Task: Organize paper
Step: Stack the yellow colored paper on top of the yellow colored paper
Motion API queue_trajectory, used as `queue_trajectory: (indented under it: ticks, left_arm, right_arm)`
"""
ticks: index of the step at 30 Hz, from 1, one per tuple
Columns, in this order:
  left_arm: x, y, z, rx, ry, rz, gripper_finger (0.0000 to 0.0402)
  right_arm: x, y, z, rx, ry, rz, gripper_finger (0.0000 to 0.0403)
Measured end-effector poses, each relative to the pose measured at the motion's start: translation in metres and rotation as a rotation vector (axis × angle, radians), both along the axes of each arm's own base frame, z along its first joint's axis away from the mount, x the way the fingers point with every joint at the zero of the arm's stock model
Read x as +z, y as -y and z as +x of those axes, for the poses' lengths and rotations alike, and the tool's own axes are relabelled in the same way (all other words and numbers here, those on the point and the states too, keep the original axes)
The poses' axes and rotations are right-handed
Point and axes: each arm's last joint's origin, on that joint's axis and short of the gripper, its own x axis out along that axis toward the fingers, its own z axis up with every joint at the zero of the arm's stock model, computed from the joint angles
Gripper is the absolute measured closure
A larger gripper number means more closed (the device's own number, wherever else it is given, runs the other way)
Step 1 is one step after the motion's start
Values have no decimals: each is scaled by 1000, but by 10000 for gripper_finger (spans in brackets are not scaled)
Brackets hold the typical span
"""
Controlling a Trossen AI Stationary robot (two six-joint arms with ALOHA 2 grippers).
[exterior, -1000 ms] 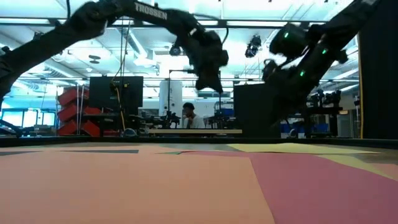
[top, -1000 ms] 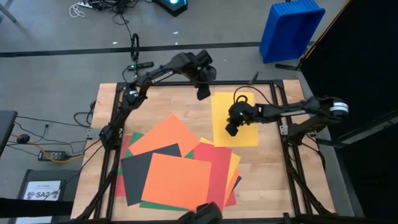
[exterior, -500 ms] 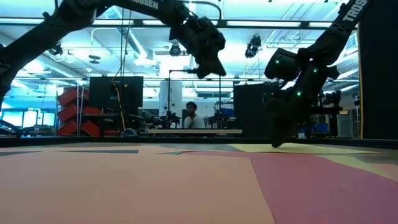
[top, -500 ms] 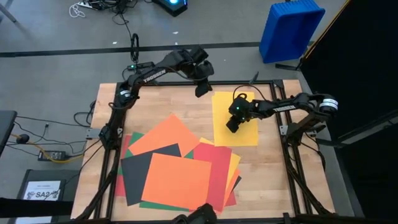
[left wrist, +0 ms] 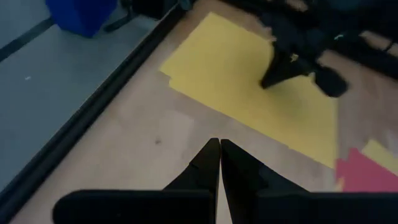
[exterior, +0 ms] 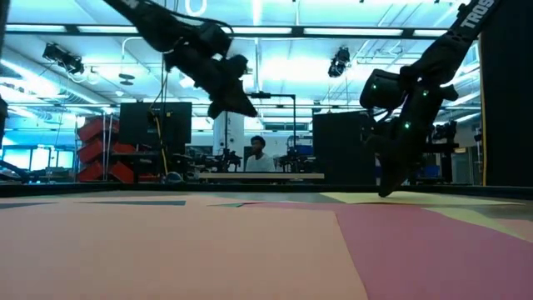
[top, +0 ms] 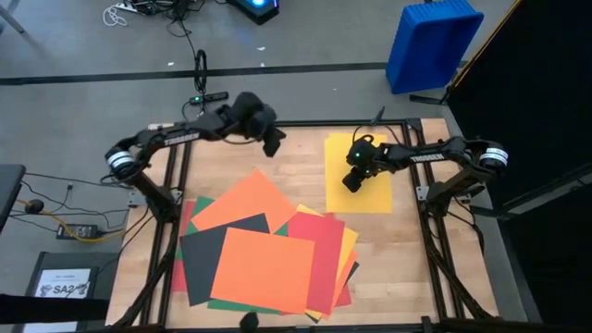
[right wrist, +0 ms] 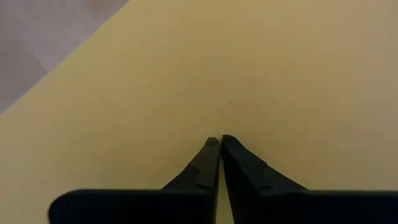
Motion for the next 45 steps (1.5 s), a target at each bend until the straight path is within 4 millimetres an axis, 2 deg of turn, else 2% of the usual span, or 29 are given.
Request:
queue_trajectory:
  ticks: [6, 11, 21, 32, 40, 45]
  left_arm:
    - [-21, 13, -1, -14, -40, -52, 402]
    - [-26, 17, 0, -25, -46, -49, 402]
    - [-28, 18, 0, -34, -47, -52, 402]
    - [-27, 18, 2, -36, -31, -41, 402]
    - [-27, 19, 3, -43, -32, -41, 402]
    - [-27, 19, 3, -42, -34, -42, 402]
  right_arm:
    - [0, 5, -6, 18, -30, -4, 403]
    - [0, 9, -13, 12, -65, 7, 403]
    - [4, 11, -24, -26, -108, 17, 403]
    - [23, 9, -33, -69, -97, -81, 403]
    - [39, -4, -30, -1, 29, -25, 403]
    - [45, -33, -27, 219, 42, 80, 403]
